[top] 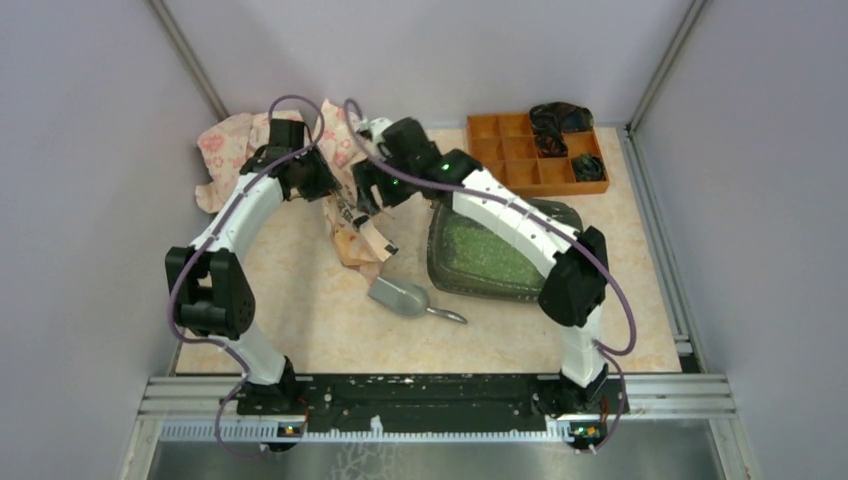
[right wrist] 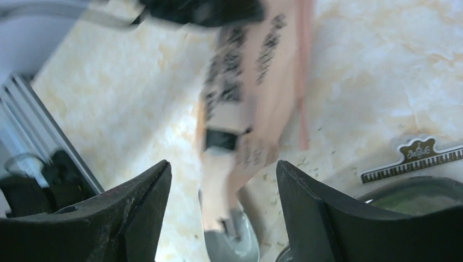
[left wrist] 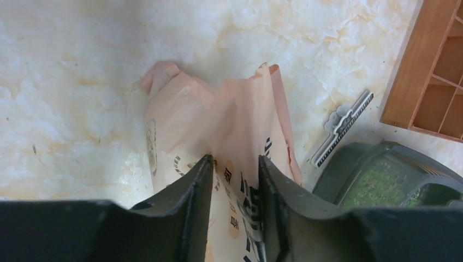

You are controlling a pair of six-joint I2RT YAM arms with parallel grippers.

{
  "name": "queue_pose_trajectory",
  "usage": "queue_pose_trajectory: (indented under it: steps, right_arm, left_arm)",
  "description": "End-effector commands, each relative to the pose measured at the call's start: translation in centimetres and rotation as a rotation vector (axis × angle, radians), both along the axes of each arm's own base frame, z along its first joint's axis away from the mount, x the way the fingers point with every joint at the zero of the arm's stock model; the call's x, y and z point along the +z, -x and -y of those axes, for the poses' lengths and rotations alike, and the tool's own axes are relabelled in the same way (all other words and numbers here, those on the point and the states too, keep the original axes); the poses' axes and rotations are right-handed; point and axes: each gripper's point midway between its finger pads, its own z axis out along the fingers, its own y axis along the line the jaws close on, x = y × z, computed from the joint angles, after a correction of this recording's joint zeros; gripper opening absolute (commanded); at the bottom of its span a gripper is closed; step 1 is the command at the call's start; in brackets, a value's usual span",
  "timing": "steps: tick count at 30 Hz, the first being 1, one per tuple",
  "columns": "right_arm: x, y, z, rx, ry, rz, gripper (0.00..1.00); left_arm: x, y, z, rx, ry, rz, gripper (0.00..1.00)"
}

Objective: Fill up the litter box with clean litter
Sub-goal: Close the cat litter bag at the center of the board.

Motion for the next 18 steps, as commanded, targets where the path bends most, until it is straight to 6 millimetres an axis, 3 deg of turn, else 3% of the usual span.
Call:
queue_pose_trajectory:
  steps: [1,6,14,18]
  right_arm:
    - [1.2,3.6,0.7,0.02,0.169,0.214,0.69]
    - [0.7,4.9,-0.4,0.001,0.214,0.327,0.67]
    - [-2.0,3.1,-1.0,-0.065,0.26,0.351,0.65]
    - [-1.5,2.7,-1.5,-0.081,0.234,0.373,0.6]
  left_arm:
    - [0.6,-0.8,-0.3,-0.016,-0.044,0.005,0.39]
    - [0.2,-1.2,-0.2,-0.029,-0.054,-0.013,0.28]
    - [0.1,-1.2,-0.2,-0.035,-0.059,-0.017,0.23]
    - [0.1,-1.2,-0.1,-0.037,-0.054,-0.019,0.23]
